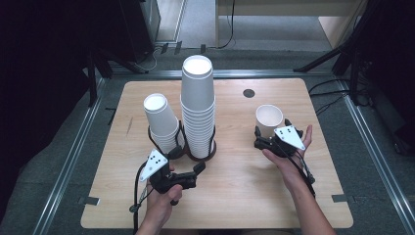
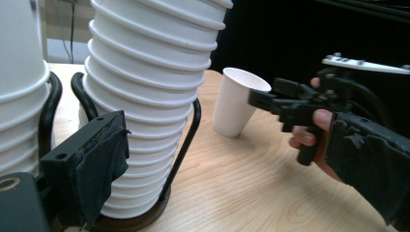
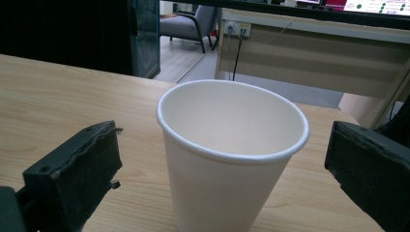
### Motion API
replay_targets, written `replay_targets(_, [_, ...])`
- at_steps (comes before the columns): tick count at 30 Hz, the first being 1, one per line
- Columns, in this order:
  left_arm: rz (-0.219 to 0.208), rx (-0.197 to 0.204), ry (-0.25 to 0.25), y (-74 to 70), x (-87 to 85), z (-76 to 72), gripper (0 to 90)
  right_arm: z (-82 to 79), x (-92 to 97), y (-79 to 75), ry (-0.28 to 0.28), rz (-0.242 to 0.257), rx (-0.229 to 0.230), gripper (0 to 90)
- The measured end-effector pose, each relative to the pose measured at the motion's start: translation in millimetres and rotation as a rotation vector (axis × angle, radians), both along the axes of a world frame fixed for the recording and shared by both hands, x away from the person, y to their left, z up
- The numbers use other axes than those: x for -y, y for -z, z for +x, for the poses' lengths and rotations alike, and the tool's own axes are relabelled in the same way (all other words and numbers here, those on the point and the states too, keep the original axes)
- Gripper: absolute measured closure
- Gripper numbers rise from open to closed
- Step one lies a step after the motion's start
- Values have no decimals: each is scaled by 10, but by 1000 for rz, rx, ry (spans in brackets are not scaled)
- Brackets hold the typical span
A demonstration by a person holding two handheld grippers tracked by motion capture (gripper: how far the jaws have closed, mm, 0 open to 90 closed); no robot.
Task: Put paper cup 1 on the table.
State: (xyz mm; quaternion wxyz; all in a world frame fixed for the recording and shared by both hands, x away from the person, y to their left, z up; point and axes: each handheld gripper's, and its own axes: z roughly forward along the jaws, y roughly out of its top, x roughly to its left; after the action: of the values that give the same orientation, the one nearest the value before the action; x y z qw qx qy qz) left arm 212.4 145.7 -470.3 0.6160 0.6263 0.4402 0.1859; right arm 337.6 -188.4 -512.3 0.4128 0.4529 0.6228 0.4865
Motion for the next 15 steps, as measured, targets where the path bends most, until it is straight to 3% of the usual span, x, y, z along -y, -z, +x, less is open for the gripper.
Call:
replay_targets(9, [2, 1, -26, -6, -48, 17, 23, -244, 63, -232, -9, 40, 34, 0])
replay_targets(15, [20, 1, -37, -1, -50, 23, 23, -337, 10, -486, -17, 49, 54, 0])
